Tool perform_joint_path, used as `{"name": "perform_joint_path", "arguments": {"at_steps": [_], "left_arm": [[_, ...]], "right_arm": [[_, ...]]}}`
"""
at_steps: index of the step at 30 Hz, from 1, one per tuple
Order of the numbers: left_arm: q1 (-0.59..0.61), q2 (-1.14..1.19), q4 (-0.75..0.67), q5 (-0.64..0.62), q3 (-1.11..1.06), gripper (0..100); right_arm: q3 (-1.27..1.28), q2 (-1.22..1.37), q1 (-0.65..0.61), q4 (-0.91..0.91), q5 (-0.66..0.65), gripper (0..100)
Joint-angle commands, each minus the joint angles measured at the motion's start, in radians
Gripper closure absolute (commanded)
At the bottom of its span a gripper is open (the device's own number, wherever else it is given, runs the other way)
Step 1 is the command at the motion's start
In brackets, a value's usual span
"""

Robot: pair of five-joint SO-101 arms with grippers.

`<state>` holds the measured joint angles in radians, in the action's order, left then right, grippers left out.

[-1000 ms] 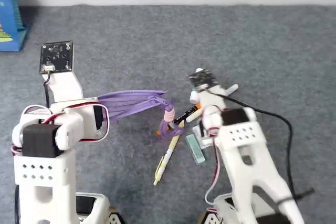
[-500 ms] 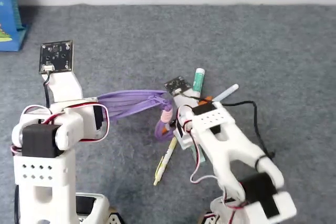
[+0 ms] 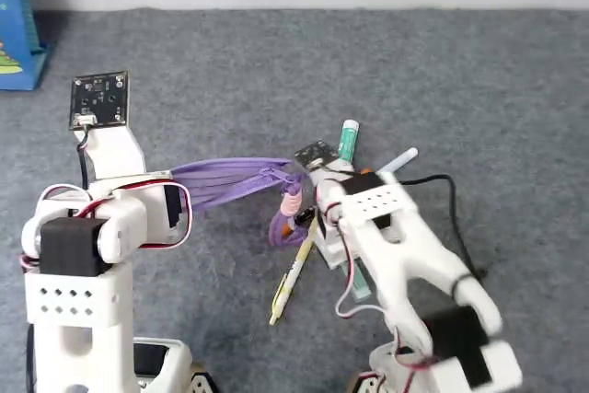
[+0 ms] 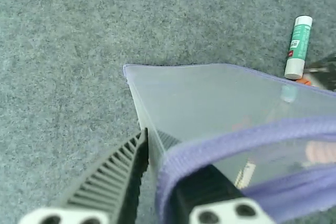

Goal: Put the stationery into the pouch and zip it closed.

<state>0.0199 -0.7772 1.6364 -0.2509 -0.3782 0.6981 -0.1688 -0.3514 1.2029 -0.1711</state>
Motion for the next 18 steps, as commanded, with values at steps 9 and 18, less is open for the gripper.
{"name": "perform_joint_path", "arguments": {"at_steps": [9,18], "left_arm": [[-0.009,0.005,-0.002,-0.015,0.021,99],[-0.005,0.005,0.002,-0.015,0.019,99]], "right_arm": [[-0.041,-0.624,0.088,0.171,0.146,99.0],[0.115,-1.081,-0.119,-0.151,0.239,99.1]]}}
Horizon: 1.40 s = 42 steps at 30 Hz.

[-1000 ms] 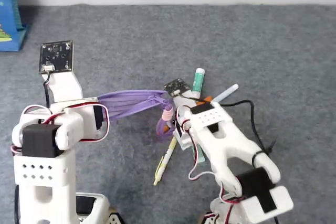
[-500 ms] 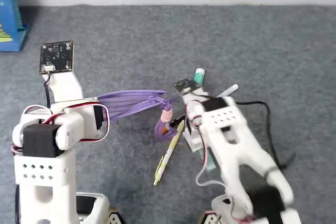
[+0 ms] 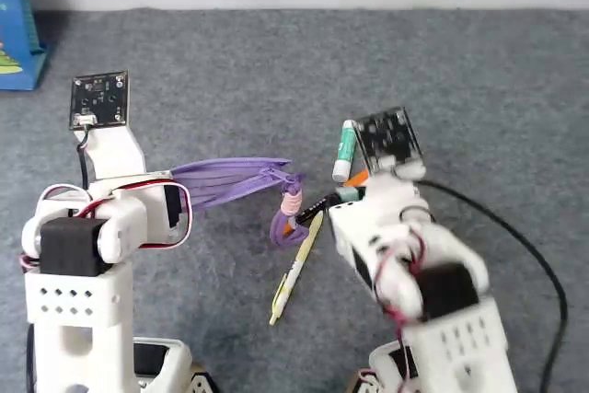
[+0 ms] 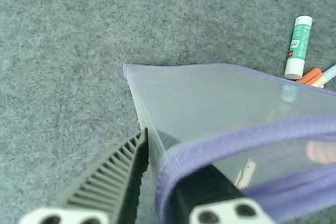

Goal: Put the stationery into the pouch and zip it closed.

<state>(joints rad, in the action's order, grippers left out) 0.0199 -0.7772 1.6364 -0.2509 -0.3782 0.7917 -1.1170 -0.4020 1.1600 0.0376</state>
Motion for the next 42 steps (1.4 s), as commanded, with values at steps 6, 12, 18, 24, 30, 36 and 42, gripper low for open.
{"name": "perform_joint_path", "arguments": {"at_steps": [6,12,18,24,30,36,42], "left_arm": [[-0.003,0.005,0.002,-0.015,0.019,99],[-0.009,0.005,0.002,-0.015,0.018,99],[-0.011,0.005,0.002,-0.015,0.016,99],[-0.006,0.005,0.002,-0.015,0.016,99],[-0.005,0.005,0.002,-0.015,0.016,99],[-0.005,0.005,0.002,-0.015,0.016,99],[-0.005,0.006,-0.005,-0.014,-0.018,99]], "right_arm": [[0.068,-0.331,-0.209,-0.274,0.071,99.1],[0.068,-0.406,-0.328,-0.441,0.071,99.1],[0.069,-0.326,-0.397,-0.645,0.069,99.1],[0.069,-0.137,-0.404,-0.797,0.069,99.1],[0.069,0.03,-0.418,-0.889,0.071,99.1],[0.069,0.199,-0.42,-0.938,0.071,99.1],[0.068,0.251,-0.4,-0.97,0.068,96.9]]}}
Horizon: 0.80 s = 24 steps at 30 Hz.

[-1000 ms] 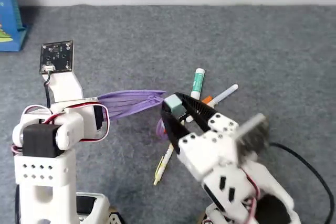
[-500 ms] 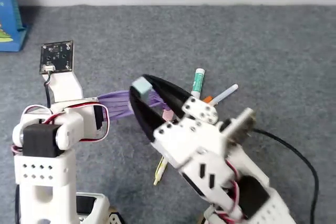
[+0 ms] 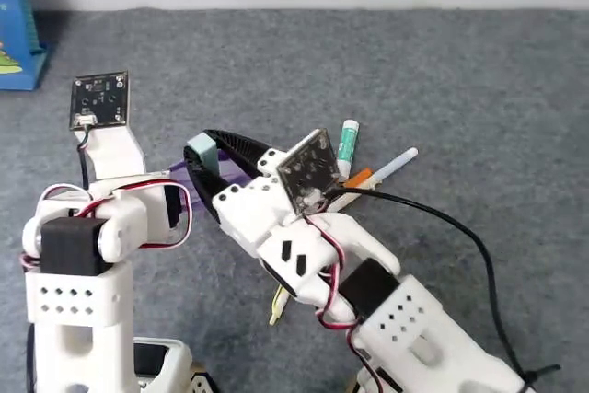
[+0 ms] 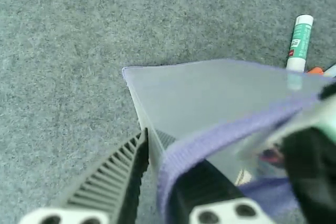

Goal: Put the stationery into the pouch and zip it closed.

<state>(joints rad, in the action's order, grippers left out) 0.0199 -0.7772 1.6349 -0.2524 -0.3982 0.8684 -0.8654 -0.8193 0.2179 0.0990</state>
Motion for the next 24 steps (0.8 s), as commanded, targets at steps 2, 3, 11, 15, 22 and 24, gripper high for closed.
{"name": "perform_joint_path", "arguments": {"at_steps": [2,3,11,15,22,24], "left_arm": [[-0.003,0.005,-0.003,-0.012,0.004,99],[-0.003,0.005,-0.003,-0.012,0.004,99],[-0.003,0.005,-0.003,-0.012,0.004,99],[-0.003,0.005,-0.003,-0.012,0.004,99],[-0.003,0.005,-0.002,-0.012,0.004,99],[-0.003,0.005,-0.002,-0.012,0.004,99]], "right_arm": [[-0.008,-0.016,0.021,0.002,0.006,89.5],[-0.008,-0.022,0.021,0.033,0.008,84.8],[-0.009,-0.166,0.024,0.196,0.006,79.4],[-0.015,-0.292,0.099,0.349,0.009,79.3],[-0.015,-0.377,0.53,0.677,0.193,79.3],[-0.011,-0.366,0.618,0.768,0.222,79.4]]}}
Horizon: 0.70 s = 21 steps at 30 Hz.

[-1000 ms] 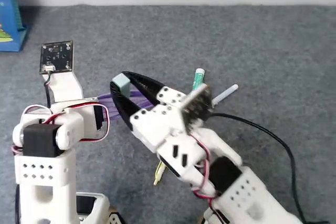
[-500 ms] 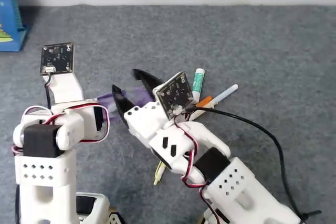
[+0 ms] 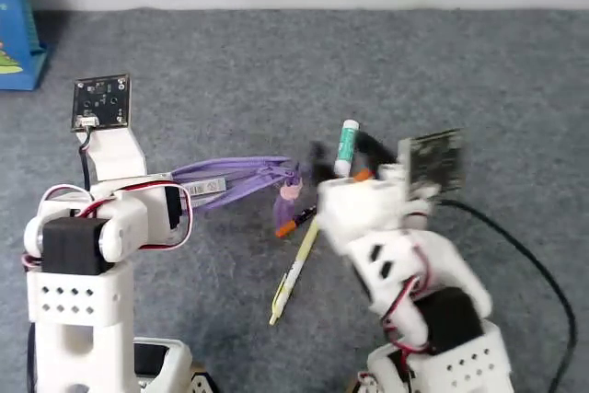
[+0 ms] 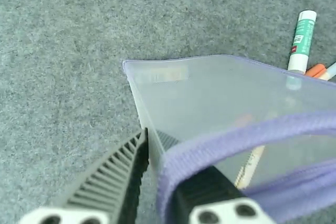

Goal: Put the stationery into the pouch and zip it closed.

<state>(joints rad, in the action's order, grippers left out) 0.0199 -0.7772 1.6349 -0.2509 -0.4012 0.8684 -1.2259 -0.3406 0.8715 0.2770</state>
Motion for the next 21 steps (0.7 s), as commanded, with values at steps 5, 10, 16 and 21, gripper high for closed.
{"name": "perform_joint_path", "arguments": {"at_steps": [5,10,16,21], "left_arm": [[-0.003,0.005,-0.002,-0.014,0.007,99],[-0.003,0.005,-0.002,-0.014,0.007,99],[-0.003,0.005,0.002,-0.012,0.007,99],[-0.003,0.005,0.002,-0.012,0.007,99]], "right_arm": [[-0.011,0.136,0.197,0.189,0.06,79.1],[-0.017,0.387,0.219,0.019,0.098,79.1],[-0.158,0.773,0.252,-0.113,0.103,79.3],[-0.381,1.106,0.325,-0.107,0.153,79.4]]}}
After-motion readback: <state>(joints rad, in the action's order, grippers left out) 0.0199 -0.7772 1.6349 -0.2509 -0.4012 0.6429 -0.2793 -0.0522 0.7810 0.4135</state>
